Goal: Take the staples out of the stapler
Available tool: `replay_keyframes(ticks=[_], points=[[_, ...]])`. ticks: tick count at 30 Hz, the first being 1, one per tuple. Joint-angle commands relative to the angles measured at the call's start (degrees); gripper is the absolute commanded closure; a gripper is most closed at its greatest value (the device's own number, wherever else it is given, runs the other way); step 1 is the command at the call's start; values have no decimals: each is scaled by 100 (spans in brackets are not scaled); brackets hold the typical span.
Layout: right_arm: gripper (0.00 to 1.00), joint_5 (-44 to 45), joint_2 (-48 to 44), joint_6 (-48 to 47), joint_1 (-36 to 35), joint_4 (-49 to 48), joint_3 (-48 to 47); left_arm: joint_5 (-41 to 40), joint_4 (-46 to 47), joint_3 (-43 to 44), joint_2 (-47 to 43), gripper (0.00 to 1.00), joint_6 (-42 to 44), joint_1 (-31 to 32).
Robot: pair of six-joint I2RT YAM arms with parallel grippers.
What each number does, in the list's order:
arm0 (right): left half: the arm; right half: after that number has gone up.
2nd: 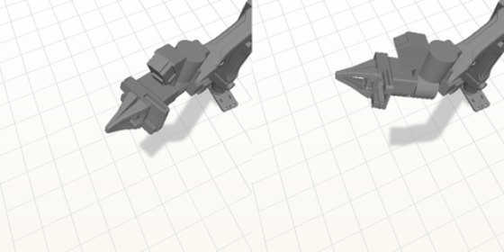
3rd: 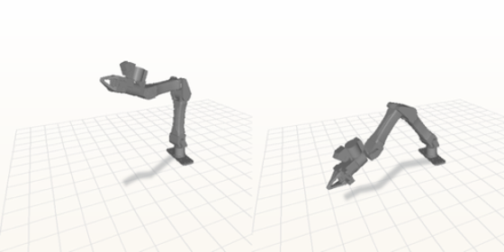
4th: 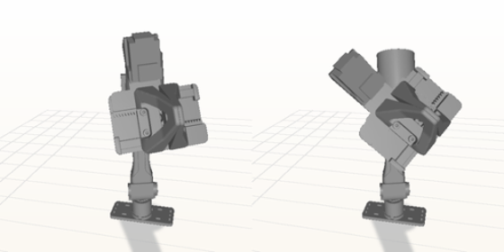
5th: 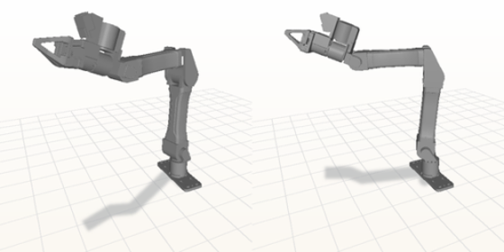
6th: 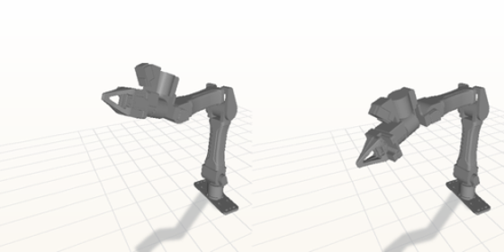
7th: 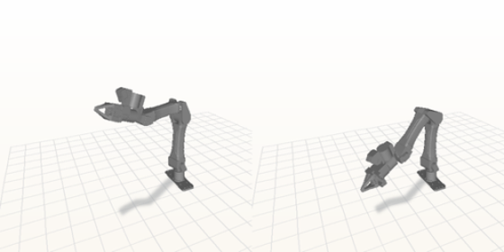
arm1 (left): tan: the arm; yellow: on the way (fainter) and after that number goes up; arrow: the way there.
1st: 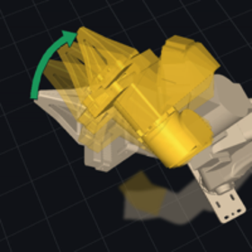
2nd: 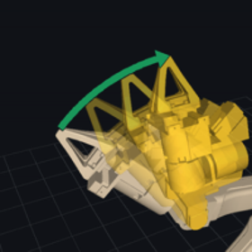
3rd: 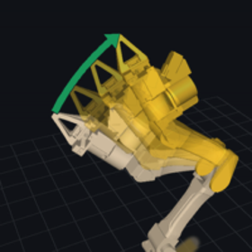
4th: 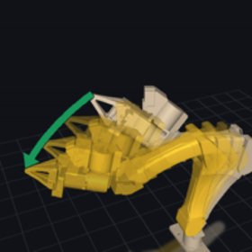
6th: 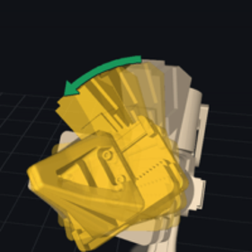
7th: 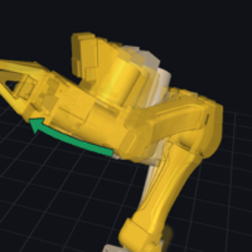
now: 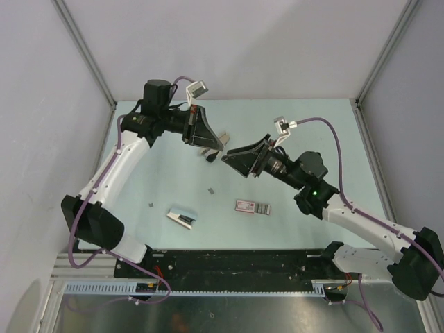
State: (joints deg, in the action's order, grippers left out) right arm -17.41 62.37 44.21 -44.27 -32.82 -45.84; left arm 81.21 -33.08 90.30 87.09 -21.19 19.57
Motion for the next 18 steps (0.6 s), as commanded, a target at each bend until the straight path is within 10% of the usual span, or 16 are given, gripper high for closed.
replay_keyframes(ticks=[1,18], points=[[37,127,56,-3,-256,-402,-278,377,177,-70,-285,94,-183,-16],[57,846,307,-3,-571,-341,-355,110,340,-329,-453,94,-290,-15]])
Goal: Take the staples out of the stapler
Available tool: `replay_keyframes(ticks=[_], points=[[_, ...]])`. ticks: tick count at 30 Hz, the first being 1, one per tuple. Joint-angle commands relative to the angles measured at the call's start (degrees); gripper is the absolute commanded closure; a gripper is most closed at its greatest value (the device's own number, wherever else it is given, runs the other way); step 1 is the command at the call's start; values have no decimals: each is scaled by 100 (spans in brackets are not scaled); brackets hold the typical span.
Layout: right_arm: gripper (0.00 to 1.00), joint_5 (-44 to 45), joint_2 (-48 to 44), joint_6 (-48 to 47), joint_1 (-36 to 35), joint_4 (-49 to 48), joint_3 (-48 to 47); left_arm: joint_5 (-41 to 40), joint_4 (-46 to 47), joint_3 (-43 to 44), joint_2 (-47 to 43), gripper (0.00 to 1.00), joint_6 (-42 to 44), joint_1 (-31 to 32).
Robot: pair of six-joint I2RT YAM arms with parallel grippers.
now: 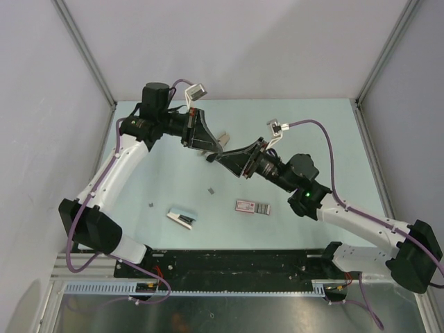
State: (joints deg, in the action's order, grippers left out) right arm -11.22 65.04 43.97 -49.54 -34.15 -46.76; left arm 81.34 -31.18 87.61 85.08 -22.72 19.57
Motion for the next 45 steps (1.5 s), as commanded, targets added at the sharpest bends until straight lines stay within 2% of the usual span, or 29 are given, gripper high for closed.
replay_keyframes(ticks=[1,13,17,21,25,27,28,30,32,36,40,45], points=[[59,231,69,53,-45,-224,-263,90,162,-69,-253,94,-141,-15],[73,223,193,271,-58,-414,-263,23,234,-204,-258,94,-156,-14],[85,277,130,219,-74,-324,-263,-13,252,-246,-282,90,-149,-13],[95,351,24,120,-82,-13,-259,-244,264,-261,-326,72,-162,-21],[96,397,-157,-168,-65,797,-262,-658,269,-224,-347,44,-220,-124],[96,460,-298,-347,-21,1374,-263,-939,270,-204,-359,37,-173,-211],[96,505,-373,-429,6,1692,-263,-1122,270,-207,-369,36,-119,-254],[96,632,-513,-568,63,2290,-259,-1540,266,-240,-393,26,105,-303],[98,719,-620,-616,154,2888,-266,-2082,232,-327,-397,23,469,-307],[100,889,-666,-570,330,4169,-307,-3516,165,-708,-251,25,1519,-78],[100,1314,-557,-491,395,5217,-344,-5167,205,-1228,-93,29,2791,633],[100,1642,-313,-345,576,6368,-413,-6520,644,-1692,258,31,3503,1440]])
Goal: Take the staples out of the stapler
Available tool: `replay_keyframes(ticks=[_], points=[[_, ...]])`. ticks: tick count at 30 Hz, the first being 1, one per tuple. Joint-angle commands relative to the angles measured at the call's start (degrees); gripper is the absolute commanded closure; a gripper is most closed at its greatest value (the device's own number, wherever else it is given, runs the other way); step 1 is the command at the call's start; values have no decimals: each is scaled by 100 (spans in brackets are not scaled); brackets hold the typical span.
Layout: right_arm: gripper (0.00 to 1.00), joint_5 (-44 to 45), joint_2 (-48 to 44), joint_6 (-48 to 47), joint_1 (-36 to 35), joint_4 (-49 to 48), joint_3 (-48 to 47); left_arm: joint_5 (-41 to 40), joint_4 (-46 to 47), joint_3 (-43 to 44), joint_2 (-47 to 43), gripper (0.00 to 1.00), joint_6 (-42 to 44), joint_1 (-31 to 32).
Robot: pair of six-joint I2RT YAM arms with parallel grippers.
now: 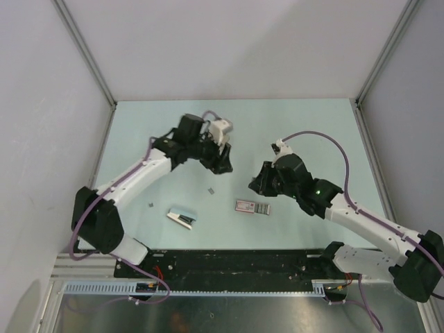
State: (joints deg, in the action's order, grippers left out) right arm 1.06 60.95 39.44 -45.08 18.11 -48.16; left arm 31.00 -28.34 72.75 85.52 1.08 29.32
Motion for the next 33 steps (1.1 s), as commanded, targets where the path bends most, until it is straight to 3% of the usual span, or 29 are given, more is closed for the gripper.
replay_keyframes(ticks=[1,4,14,33], points=[[100,457,116,138,170,1336,-277,-1660,445,-221,362,31,1184,573],[100,521,111,175,282,1787,-285,-2109,679,-220,794,33,1340,840],[100,419,31,191,570,2698,-317,-2512,914,79,1845,37,1585,1265],[100,276,382,-14,810,2329,-242,-2930,1197,-420,1935,37,1119,2006]])
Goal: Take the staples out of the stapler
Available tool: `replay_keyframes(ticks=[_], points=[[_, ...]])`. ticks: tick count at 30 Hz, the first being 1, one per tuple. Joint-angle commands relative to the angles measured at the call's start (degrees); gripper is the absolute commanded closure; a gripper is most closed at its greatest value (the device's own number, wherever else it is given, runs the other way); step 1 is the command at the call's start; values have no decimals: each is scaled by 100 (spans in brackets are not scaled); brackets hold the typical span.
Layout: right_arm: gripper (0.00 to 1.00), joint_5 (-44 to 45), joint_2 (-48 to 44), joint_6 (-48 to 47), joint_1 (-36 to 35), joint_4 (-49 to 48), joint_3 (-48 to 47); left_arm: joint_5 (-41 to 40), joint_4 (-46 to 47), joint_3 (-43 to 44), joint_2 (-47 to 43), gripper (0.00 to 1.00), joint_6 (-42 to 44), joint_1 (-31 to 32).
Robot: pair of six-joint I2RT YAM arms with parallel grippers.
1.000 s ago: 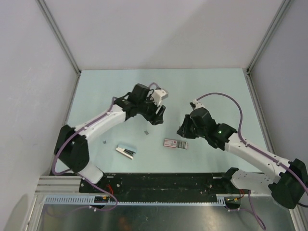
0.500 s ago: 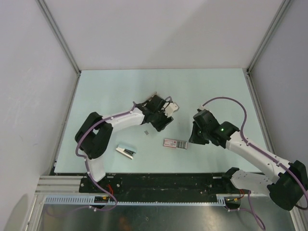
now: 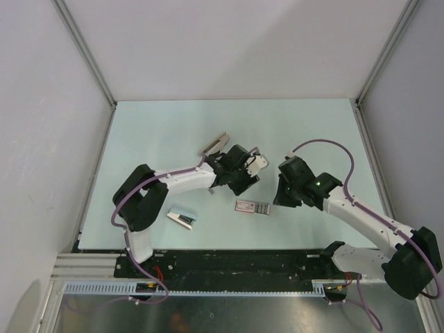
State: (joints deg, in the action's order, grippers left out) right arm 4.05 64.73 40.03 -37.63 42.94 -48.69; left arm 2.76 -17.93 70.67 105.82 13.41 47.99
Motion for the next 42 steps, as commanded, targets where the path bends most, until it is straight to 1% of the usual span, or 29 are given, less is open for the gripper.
replay_keyframes(ticks=[1,6,10,17,23,26,29,32,36,42], points=[[100,-30,13,-74,77,-185,-178,-121,175,-278,-118,37,-130,171],[100,-26,71,-63,108,-302,-137,-191,260,-580,-175,37,-217,245],[100,-50,111,-113,164,-387,-124,-209,302,-657,-208,37,-240,270],[100,-183,424,-305,194,-504,-124,-138,296,-853,-413,37,-273,351],[100,-102,874,-474,-33,-629,-128,-36,290,-992,-713,37,-306,359],[100,-85,1140,-557,-220,-797,-132,-191,287,-981,-837,36,-216,346],[100,-65,1473,-692,-452,-967,-158,-325,279,-866,-950,34,-109,168],[100,67,1854,-793,-732,-967,-283,-333,135,-662,-1092,30,-60,-185],[100,396,2283,-698,-1095,-861,-476,-42,-275,-355,-1384,27,-13,-723],[100,567,2406,-369,-1303,-940,-565,72,-422,-542,-1864,26,86,-1046]])
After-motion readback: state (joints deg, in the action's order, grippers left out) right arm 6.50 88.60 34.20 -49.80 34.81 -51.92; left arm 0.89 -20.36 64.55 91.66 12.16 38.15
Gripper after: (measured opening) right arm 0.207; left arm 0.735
